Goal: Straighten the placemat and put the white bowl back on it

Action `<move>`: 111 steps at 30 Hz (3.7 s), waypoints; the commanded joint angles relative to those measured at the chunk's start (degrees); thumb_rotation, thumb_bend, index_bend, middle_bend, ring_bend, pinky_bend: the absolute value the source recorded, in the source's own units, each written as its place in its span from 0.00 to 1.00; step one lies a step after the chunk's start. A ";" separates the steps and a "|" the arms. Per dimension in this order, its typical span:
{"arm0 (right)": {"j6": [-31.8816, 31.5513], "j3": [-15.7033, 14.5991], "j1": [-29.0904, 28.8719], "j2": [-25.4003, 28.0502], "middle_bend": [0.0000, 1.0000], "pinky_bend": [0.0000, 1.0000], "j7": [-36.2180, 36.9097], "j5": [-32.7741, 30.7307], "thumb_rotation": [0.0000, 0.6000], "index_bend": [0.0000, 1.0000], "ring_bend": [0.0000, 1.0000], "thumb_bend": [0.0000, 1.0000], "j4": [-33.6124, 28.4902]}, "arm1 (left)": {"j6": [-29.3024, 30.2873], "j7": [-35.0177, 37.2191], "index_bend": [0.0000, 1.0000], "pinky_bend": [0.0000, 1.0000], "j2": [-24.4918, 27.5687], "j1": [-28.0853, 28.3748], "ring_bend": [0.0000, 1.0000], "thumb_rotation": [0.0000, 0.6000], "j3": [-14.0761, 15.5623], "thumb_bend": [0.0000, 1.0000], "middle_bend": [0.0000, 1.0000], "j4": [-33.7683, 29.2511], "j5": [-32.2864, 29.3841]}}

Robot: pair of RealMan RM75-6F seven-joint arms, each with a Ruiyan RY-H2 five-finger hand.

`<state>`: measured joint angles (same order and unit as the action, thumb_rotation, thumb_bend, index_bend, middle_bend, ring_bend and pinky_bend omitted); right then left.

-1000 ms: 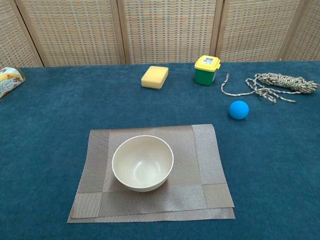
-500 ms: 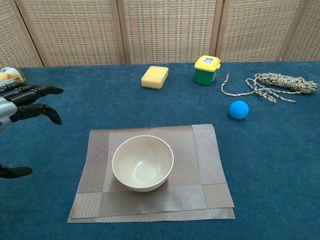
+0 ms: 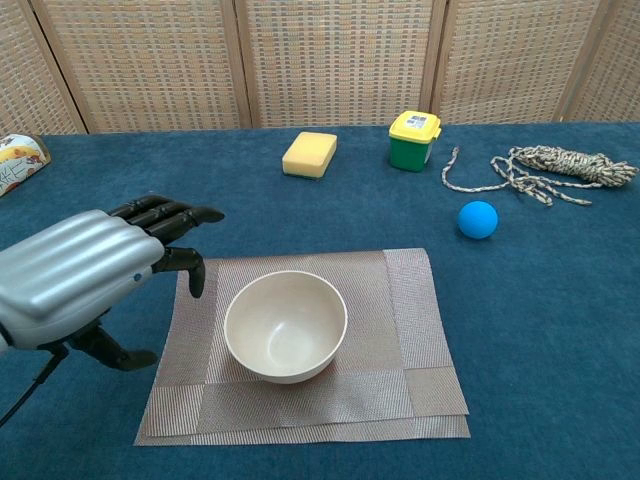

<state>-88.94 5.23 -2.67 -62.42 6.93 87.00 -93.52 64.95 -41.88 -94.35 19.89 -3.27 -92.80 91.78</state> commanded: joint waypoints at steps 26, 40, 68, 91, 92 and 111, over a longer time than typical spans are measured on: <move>0.93 0.03 -0.37 0.57 0.00 0.00 1.85 -0.18 1.00 0.00 0.00 0.14 0.31 | -3.88 -5.75 0.51 0.00 -10.59 6.69 0.00 1.00 -0.61 0.37 0.00 6.81 -5.96; 0.91 0.00 -0.33 0.72 0.00 0.00 1.99 -0.23 1.00 0.00 0.00 0.14 0.18 | 1.28 -1.07 0.58 0.00 -6.92 6.32 0.00 1.00 0.25 0.42 0.00 7.89 -4.40; 1.09 -0.61 -0.43 -0.27 0.00 0.00 -2.05 0.36 1.00 0.00 0.00 0.14 -0.67 | 8.37 24.35 0.60 0.00 8.34 -0.78 0.00 1.00 -1.15 0.42 0.00 23.14 -10.66; 0.99 -0.91 -0.52 -0.81 0.00 0.00 -3.11 0.97 1.00 0.00 0.00 0.14 -0.67 | 4.29 32.22 0.52 0.00 7.49 -3.21 0.00 1.00 0.20 0.40 0.00 34.38 -13.84; 1.00 -0.91 -0.52 -0.79 0.00 0.00 -3.08 0.97 1.00 0.00 0.00 0.14 -0.67 | 4.09 32.05 0.49 0.00 7.64 -3.22 0.00 1.00 0.16 0.39 0.00 34.16 -14.01; 0.63 -1.00 -0.42 -0.65 0.00 0.00 -2.72 1.34 1.00 0.00 0.00 0.14 -0.74 | 4.87 34.76 0.03 0.00 16.75 -3.43 0.00 1.00 1.90 0.22 0.00 21.53 -10.27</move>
<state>-88.30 4.24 -3.09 -63.07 4.21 88.34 -94.26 69.93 -8.27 -79.54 16.37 -2.11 -68.96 80.30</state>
